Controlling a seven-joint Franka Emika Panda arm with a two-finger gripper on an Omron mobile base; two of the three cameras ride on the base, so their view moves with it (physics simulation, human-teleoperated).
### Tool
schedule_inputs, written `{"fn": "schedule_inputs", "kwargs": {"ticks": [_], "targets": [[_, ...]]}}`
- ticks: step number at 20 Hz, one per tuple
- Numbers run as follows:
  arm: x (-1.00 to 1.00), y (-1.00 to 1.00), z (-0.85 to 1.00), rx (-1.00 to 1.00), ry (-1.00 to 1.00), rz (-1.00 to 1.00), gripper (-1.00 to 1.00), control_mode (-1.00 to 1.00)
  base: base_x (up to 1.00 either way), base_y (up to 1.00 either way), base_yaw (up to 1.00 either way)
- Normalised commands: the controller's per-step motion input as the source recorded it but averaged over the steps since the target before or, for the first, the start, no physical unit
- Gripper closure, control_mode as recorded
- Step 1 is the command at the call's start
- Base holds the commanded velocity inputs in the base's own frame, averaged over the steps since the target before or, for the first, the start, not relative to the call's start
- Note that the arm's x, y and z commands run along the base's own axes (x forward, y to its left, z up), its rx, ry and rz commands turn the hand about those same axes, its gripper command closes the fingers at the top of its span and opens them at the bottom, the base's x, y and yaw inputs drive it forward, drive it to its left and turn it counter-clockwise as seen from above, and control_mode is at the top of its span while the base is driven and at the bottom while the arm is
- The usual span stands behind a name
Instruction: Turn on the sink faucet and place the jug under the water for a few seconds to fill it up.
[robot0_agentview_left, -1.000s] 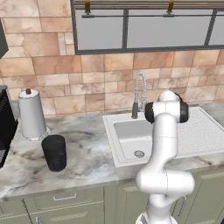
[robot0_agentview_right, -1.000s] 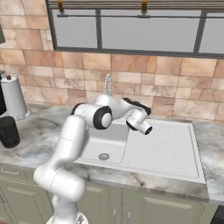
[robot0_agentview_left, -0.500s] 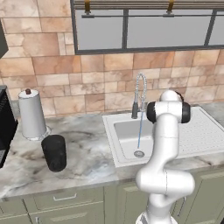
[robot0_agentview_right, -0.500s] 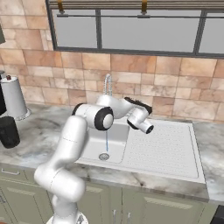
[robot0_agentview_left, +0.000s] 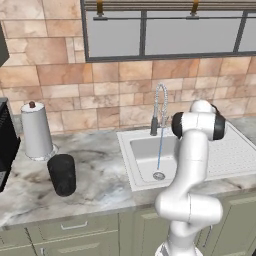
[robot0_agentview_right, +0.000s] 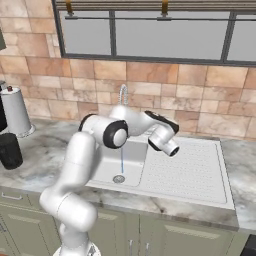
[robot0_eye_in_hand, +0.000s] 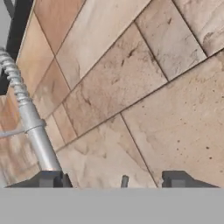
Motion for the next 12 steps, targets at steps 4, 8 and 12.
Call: {"fn": "schedule_inputs", "kwargs": {"ticks": [4, 8, 12], "targets": [[-0.67, -0.19, 0.93, -0.14, -0.17, -0.02, -1.0, -1.0, 0.0, 0.0, 0.0], [-0.53, -0.01, 1.0, -0.18, -0.12, -0.01, -1.0, -1.0, 0.0, 0.0, 0.0], [-0.85, 0.0, 0.91, -0.19, -0.1, -0.01, -1.0, -1.0, 0.0, 0.0, 0.0]]}}
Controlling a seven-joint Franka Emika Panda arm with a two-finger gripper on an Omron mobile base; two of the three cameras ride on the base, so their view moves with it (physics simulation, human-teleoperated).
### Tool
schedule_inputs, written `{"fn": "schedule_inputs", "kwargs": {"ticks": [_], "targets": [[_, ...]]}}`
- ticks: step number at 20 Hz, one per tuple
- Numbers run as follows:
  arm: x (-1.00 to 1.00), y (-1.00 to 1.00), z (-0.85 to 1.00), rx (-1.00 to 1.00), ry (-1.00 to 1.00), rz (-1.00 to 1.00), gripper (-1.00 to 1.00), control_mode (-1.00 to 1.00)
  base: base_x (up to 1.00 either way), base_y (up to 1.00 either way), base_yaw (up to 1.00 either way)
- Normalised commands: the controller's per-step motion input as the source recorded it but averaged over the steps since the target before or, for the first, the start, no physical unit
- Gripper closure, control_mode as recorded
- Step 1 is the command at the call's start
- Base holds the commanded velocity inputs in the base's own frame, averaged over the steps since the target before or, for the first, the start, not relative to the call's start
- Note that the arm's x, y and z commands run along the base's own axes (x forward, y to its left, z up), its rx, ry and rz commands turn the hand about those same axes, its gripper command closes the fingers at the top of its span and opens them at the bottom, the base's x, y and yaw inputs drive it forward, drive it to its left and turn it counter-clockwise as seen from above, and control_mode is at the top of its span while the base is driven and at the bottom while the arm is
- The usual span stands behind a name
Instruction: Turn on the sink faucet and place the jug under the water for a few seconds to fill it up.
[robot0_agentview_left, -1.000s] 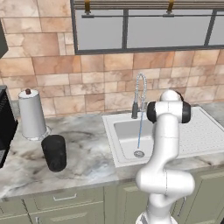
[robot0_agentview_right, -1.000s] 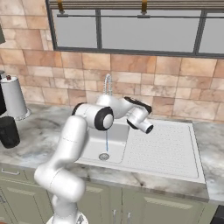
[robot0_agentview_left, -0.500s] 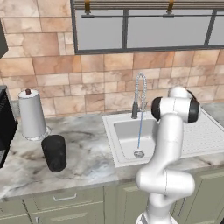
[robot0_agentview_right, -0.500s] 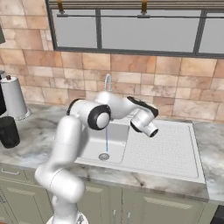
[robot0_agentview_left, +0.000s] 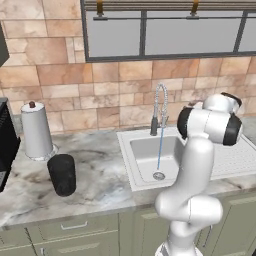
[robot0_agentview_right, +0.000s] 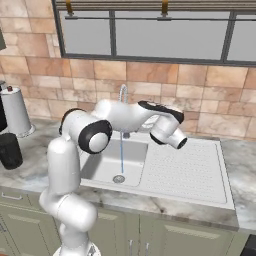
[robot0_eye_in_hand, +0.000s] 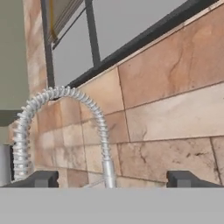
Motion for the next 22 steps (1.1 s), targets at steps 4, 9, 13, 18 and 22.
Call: {"fn": "schedule_inputs", "kwargs": {"ticks": [4, 9, 13, 18, 22], "targets": [[-1.0, 0.06, 0.61, -0.28, -0.11, 0.0, -1.0, -1.0, 0.0, 0.0, 0.0], [-1.0, 0.44, 0.44, -0.29, -0.03, 0.0, -1.0, -1.0, 0.0, 0.0, 0.0], [-1.0, 0.87, 0.29, -0.23, 0.0, -0.02, -1.0, -1.0, 0.0, 0.0, 0.0], [-0.96, 1.0, 0.34, -0.22, 0.08, -0.11, -1.0, -1.0, 0.0, 0.0, 0.0], [-0.79, 1.0, 0.51, -0.14, 0.18, -0.1, -1.0, -1.0, 0.0, 0.0, 0.0]]}}
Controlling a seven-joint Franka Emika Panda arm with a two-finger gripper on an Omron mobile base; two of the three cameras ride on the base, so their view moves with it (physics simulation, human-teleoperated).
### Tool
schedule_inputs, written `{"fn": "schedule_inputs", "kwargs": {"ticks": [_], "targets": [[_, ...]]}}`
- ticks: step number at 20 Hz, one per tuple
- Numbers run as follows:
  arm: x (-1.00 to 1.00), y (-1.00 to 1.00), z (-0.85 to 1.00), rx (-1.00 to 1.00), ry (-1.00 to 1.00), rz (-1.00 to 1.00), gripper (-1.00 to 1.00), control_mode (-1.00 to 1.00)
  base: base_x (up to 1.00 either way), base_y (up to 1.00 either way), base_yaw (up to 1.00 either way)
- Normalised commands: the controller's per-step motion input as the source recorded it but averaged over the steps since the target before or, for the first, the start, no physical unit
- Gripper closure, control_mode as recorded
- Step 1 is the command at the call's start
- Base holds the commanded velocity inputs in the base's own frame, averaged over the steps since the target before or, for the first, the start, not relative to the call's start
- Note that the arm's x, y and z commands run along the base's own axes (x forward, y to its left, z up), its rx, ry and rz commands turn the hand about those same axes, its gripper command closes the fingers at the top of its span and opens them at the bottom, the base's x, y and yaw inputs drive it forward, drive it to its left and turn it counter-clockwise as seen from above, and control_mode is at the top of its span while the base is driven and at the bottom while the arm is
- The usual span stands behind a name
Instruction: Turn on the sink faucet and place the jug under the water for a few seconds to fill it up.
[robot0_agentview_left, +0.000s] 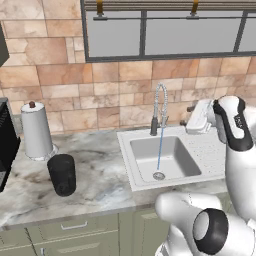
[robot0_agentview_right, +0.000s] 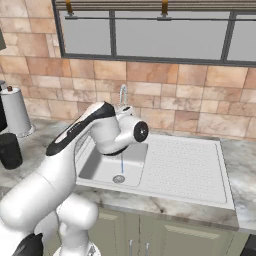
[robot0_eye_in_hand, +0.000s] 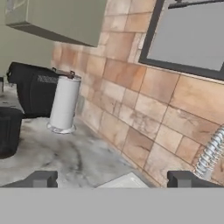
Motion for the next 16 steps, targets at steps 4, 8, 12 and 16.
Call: {"fn": "schedule_inputs", "kwargs": {"ticks": [4, 8, 12, 16], "targets": [[-0.64, 1.0, 0.55, -0.01, 0.41, -0.07, -1.0, -1.0, 0.0, 0.0, 0.0], [-0.62, 1.0, 0.47, 0.0, 0.42, -0.12, -1.0, -1.0, 0.0, 0.0, 0.0], [-0.68, 1.0, -0.02, -0.02, 0.33, -0.15, -1.0, -1.0, 0.0, 0.0, 0.0], [-0.55, 1.0, -0.48, -0.05, 0.24, -0.14, -1.0, -1.0, 0.0, 0.0, 0.0]]}}
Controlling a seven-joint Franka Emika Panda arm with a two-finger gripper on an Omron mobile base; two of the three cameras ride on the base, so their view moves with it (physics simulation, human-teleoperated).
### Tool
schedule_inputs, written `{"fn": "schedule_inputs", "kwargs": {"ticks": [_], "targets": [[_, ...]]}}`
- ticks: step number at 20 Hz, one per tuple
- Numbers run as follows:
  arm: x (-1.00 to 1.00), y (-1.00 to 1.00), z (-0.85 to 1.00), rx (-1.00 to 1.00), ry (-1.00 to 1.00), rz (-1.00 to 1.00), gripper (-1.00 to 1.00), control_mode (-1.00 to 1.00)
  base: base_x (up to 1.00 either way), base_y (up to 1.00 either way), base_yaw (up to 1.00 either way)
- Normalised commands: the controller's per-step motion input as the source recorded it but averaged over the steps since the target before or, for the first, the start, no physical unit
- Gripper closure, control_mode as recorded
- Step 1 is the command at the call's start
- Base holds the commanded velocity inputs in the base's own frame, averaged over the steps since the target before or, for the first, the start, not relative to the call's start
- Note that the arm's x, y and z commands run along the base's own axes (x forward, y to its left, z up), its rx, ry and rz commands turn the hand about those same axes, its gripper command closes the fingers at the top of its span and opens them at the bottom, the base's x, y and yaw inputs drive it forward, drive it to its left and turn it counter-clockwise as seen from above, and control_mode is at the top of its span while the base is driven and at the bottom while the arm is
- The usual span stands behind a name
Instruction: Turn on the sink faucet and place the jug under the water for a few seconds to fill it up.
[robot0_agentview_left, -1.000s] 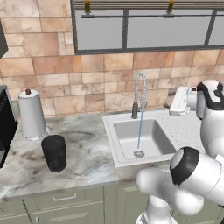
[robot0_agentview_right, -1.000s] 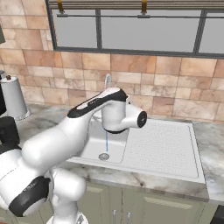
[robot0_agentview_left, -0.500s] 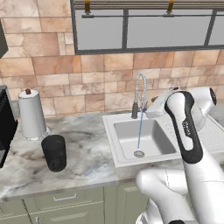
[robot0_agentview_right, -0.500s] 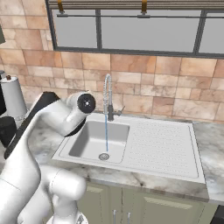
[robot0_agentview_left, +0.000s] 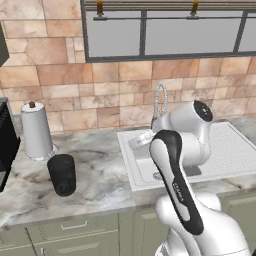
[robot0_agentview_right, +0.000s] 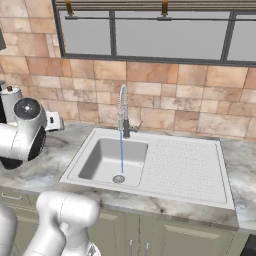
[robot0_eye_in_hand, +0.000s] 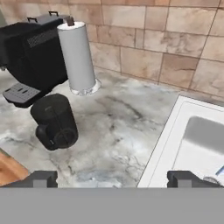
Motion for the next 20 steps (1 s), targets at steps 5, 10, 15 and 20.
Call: {"fn": "schedule_inputs", "kwargs": {"ticks": [5, 10, 15, 20], "targets": [[-0.16, 0.94, -0.58, -0.04, 0.23, -0.09, -1.0, -1.0, 0.0, 0.0, 0.0], [0.0, 0.5, -0.28, 0.0, 0.11, 0.0, -1.0, -1.0, 0.0, 0.0, 0.0], [0.0, 0.36, -0.29, 0.0, 0.01, 0.0, -1.0, -1.0, 0.0, 0.0, 0.0], [0.0, 0.5, -0.22, -0.05, 0.0, -0.02, -1.0, -1.0, 0.0, 0.0, 0.0]]}}
